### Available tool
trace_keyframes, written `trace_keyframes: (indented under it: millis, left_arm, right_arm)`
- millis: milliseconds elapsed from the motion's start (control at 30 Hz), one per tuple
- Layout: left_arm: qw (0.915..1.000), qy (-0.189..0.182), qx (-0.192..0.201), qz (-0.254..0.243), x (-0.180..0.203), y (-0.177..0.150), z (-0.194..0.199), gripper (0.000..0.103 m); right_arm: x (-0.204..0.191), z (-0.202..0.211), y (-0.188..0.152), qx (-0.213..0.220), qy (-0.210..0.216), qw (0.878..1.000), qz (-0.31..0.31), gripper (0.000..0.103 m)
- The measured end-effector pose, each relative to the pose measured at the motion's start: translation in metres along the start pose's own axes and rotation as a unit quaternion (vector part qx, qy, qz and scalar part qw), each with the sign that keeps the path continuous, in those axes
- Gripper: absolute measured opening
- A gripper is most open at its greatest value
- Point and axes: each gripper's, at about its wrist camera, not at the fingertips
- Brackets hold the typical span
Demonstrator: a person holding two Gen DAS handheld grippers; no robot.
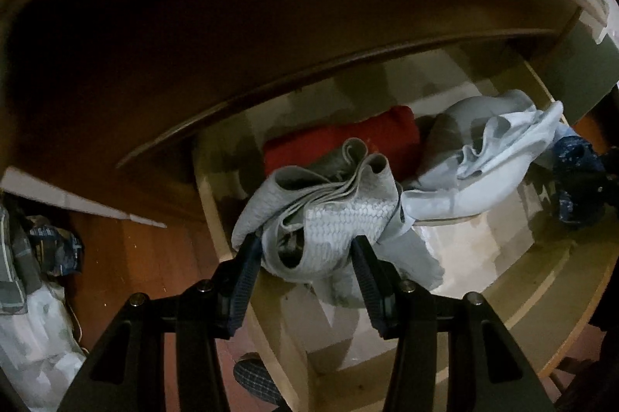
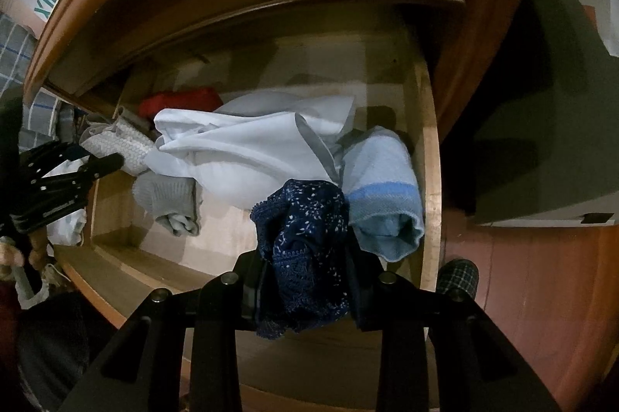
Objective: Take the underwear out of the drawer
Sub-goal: 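Grasp the grey honeycomb underwear with the left tool while the right tool holds the blue underwear, then lift the grey honeycomb underwear out of the drawer toward the box with the left tool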
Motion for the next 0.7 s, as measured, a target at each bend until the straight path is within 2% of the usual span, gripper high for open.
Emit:
trace_keyframes:
  millis: [167, 367, 467, 567, 700]
  left_arm:
    - [0.9992, 0.014, 0.013, -0.034, 0.010, 0.004, -0.002, 0.054]
    - [0.9978, 0.008, 0.008, -0.065, 0.023, 0.002, -0.007, 0.054]
    - [0.9976, 0.003, -0.003, -0.070, 0.023, 0.003, -0.007, 0.021]
    - [0.9979, -0.021, -0.019, -0.058, 0.023, 0.000, -0.006, 0.017]
    - [0.9985, -0.048, -0.025, -0.010, 0.016, -0.008, -0.007, 0.015]
  right_arm:
    - [-0.002, -0.001, -0.001, -0.004, 0.000, 1.000, 0.003, 0.030]
    - [-0.003, 0.000, 0.000, -0.004, 0.005, 1.000, 0.003, 0.030]
    - [-0.003, 0.000, -0.001, -0.005, 0.006, 1.000, 0.002, 0.030]
    - [-0.003, 0.000, -0.001, -0.005, 0.008, 1.000, 0.001, 0.030]
    - [-0.003, 0.002, -0.002, -0.003, 0.011, 1.000, 0.001, 0.030]
Point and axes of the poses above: each gripper's, at about its wrist camera, not at the fingertips, and z roughly against the way its jaws point, x to its right, y to its top, and after that the axes turned 7 degrees about -z, right-handed
